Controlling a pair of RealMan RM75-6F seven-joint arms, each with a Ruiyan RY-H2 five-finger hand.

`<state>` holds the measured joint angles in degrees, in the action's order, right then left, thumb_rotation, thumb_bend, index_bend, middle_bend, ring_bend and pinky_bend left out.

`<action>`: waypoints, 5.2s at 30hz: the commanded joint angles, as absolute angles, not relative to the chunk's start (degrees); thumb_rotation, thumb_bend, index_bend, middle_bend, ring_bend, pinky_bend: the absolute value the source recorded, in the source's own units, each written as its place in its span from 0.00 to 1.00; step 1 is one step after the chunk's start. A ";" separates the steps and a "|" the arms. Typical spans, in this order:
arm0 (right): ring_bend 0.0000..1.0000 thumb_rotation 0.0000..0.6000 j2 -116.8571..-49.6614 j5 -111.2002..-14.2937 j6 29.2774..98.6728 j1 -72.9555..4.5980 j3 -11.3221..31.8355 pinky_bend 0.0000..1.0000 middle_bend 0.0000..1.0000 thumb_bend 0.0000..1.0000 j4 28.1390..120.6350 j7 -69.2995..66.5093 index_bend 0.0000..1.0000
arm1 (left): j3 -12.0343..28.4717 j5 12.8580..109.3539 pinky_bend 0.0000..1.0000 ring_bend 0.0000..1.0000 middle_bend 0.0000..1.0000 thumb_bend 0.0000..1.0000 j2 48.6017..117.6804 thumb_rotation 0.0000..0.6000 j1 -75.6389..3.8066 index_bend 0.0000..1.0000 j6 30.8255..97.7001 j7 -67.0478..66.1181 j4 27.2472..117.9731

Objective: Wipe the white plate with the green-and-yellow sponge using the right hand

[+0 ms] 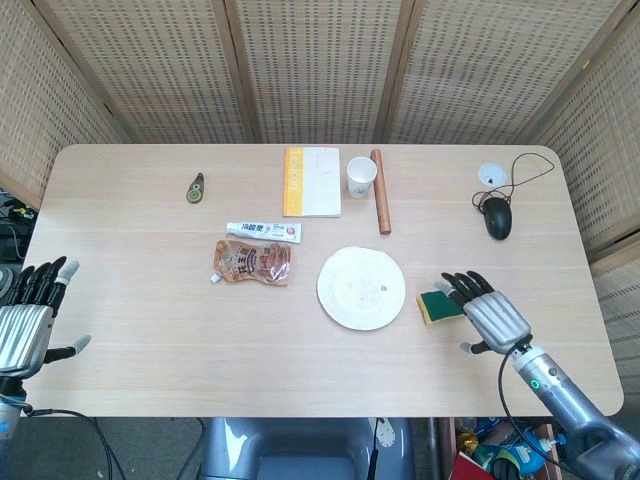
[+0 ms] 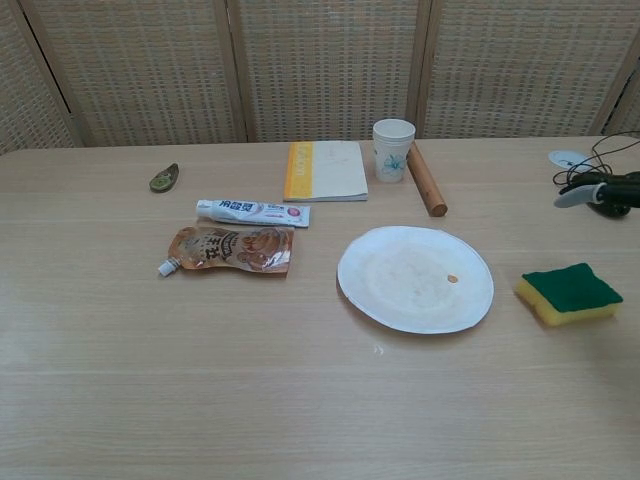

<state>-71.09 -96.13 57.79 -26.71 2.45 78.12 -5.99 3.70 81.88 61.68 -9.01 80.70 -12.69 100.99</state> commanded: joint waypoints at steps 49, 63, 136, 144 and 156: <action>0.41 1.00 -93.37 -96.03 55.33 -36.66 -2.18 0.67 0.50 0.14 43.40 -12.76 0.45 | 4.96 76.43 0.00 0.00 0.00 0.00 61.66 1.00 -10.69 0.00 78.05 -13.13 101.29; 0.41 1.00 -85.57 -89.47 55.83 -41.41 5.84 0.67 0.50 0.15 64.80 -27.05 0.45 | 4.99 75.91 0.00 0.00 0.00 0.00 61.06 1.00 -11.13 0.00 77.03 -11.91 101.46; 0.42 1.00 -106.85 -77.08 41.78 -46.99 8.75 0.68 0.53 0.17 43.43 -17.53 0.48 | 4.78 73.82 0.00 0.00 0.00 0.00 60.49 1.00 -12.59 0.00 74.76 -9.86 100.86; 0.42 1.00 -103.02 -79.70 48.36 -46.14 9.56 0.68 0.53 0.17 50.43 -18.69 0.48 | 4.71 74.02 0.00 0.00 0.00 0.00 60.21 1.00 -12.56 0.00 74.69 -9.25 100.91; 0.42 1.00 -103.57 -76.53 45.73 -47.58 11.54 0.68 0.53 0.17 51.92 -17.56 0.48 | 4.69 73.89 0.00 0.00 0.00 0.00 60.06 1.00 -12.82 0.00 74.13 -8.82 100.87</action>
